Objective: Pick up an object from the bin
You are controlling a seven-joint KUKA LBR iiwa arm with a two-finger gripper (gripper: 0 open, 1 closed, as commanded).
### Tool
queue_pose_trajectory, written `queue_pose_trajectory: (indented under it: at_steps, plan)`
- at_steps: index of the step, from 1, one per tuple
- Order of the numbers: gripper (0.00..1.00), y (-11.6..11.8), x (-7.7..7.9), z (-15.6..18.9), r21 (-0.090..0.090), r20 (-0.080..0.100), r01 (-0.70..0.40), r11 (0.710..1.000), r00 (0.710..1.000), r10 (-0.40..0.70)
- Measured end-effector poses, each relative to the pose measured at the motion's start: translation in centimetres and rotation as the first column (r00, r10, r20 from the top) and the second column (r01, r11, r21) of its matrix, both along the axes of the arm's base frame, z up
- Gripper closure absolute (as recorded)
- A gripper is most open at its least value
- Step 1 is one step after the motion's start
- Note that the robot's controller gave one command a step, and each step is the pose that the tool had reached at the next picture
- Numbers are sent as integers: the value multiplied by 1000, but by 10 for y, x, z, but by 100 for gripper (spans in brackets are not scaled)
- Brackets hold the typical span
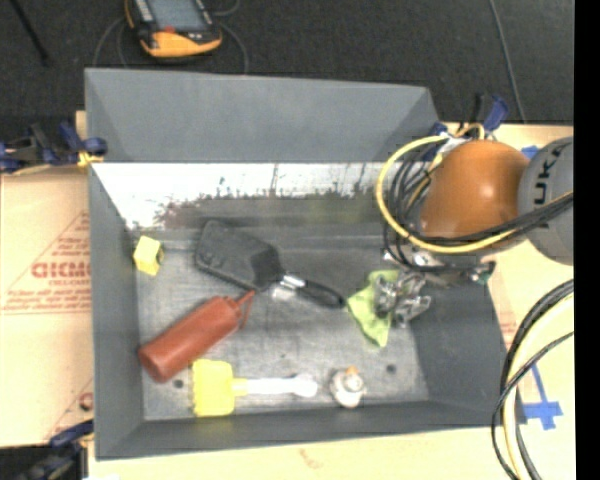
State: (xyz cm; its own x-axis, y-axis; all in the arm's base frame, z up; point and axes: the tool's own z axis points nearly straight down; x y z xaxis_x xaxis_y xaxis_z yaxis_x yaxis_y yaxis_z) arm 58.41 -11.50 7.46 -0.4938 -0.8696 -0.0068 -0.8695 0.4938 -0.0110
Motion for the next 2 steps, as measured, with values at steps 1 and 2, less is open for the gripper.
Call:
queue_pose_trajectory:
  at_steps: [1,2]
  plan:
    - [100,-1,-2,37,2,-16,-1,1000,1000,1]
    - [100,2,1,71,-2,-3,-14,1000,1000,14]
